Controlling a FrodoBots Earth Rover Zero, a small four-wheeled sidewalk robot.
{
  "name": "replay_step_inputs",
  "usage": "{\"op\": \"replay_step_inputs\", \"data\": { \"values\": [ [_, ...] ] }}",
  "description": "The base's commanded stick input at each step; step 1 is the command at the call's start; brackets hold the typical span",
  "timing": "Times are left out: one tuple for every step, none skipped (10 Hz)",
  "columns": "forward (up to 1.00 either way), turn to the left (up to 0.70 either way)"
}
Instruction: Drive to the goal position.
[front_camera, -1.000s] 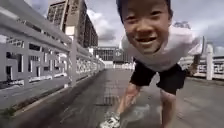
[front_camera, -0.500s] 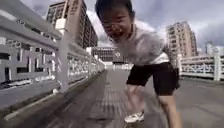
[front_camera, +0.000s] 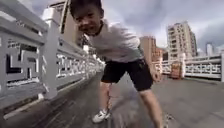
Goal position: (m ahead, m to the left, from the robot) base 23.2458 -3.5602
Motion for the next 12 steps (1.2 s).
{"op": "replay_step_inputs", "data": {
  "values": [
    [0.7,0.0],
    [0.7,0.0],
    [0.7,0.0],
    [0.7,0.0],
    [0.7,0.0],
    [0.7,0.0],
    [0.7,0.0],
    [0.7,0.0],
    [0.7,0.0],
    [0.7,0.0],
    [0.7,0.0],
    [0.7,0.0]
  ]
}}
